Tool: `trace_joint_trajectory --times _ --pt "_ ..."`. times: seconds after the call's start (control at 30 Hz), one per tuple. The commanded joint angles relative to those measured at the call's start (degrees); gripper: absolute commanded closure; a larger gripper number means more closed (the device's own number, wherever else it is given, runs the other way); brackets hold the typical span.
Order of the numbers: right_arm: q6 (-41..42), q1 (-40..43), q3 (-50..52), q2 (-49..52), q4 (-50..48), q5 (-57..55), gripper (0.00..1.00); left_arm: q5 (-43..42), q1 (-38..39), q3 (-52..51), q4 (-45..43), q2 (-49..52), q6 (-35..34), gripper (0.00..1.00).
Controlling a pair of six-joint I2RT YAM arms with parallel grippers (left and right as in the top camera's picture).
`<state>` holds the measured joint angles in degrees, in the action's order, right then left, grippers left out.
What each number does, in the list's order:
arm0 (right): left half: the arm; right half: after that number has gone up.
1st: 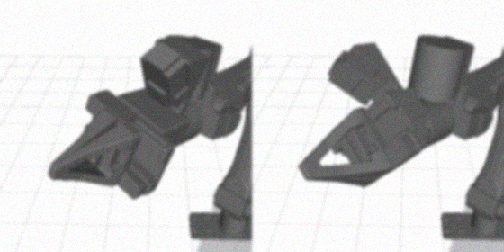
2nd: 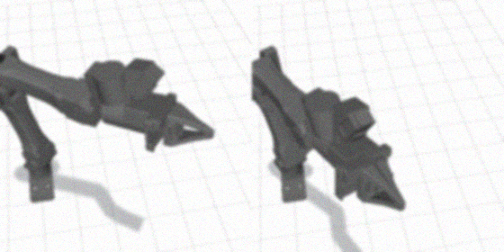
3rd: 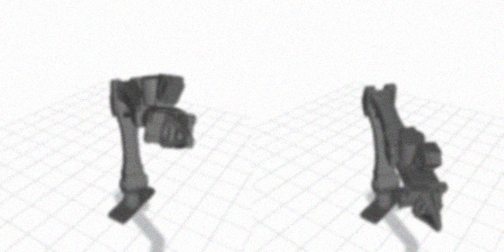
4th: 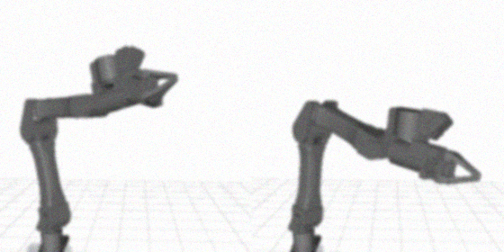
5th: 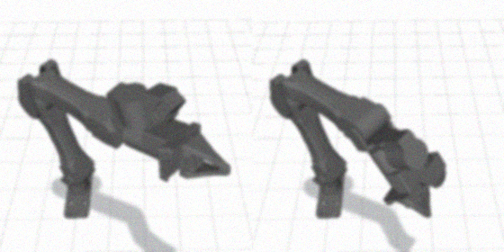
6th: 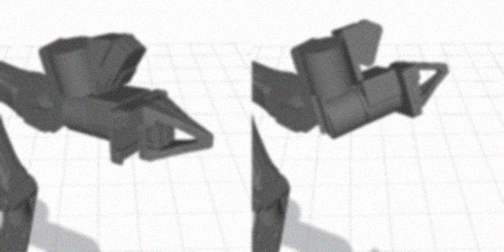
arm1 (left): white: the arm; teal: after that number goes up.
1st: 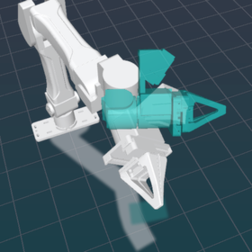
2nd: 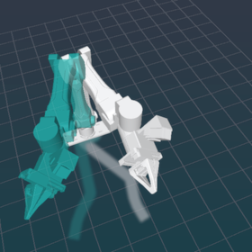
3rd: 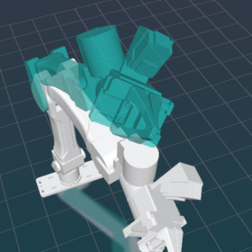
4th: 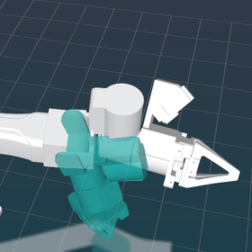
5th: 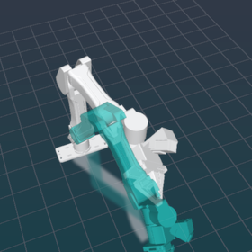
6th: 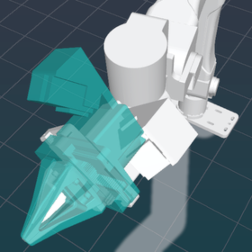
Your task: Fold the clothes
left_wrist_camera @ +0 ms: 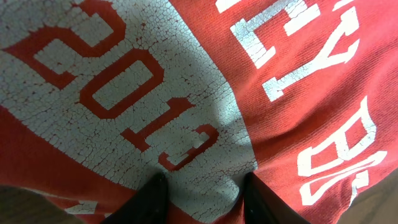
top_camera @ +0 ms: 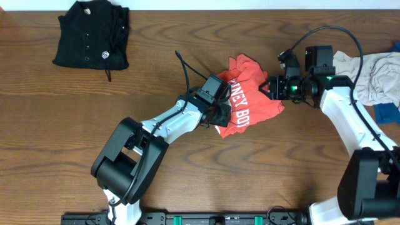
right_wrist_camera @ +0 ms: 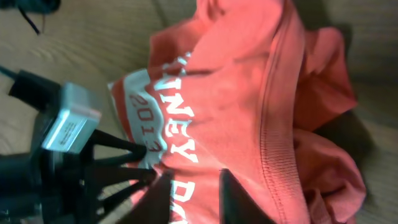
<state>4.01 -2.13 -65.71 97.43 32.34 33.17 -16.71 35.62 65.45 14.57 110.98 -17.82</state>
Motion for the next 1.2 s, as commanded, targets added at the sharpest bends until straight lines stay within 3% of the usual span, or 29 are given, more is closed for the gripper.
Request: trace_joint_trajectory --times 0.0,0.23,0.53,1.0,1.17 --pt "0.22 -0.63 0.37 3.80 0.44 2.32 0.90 4.37 -0.94 -1.46 1.68 2.08 -0.50 0.59" --pt "-0.02 -0.59 0.37 10.78 -0.63 5.53 0.96 4.37 -0.94 -1.46 1.68 2.08 -0.50 0.59" --pt "-0.94 3.72 0.37 17.22 -2.14 0.24 0.92 4.37 -0.96 -1.46 1.90 2.08 -0.48 0.59" --pt "-4.09 10.34 -1.73 16.90 -1.20 -0.33 0.86 4.09 -3.78 -1.46 3.19 2.03 -0.52 0.59" --pt "-4.07 10.84 -4.42 15.32 1.27 -6.88 0.84 3.93 -5.05 -1.46 4.72 1.27 -0.83 0.59"
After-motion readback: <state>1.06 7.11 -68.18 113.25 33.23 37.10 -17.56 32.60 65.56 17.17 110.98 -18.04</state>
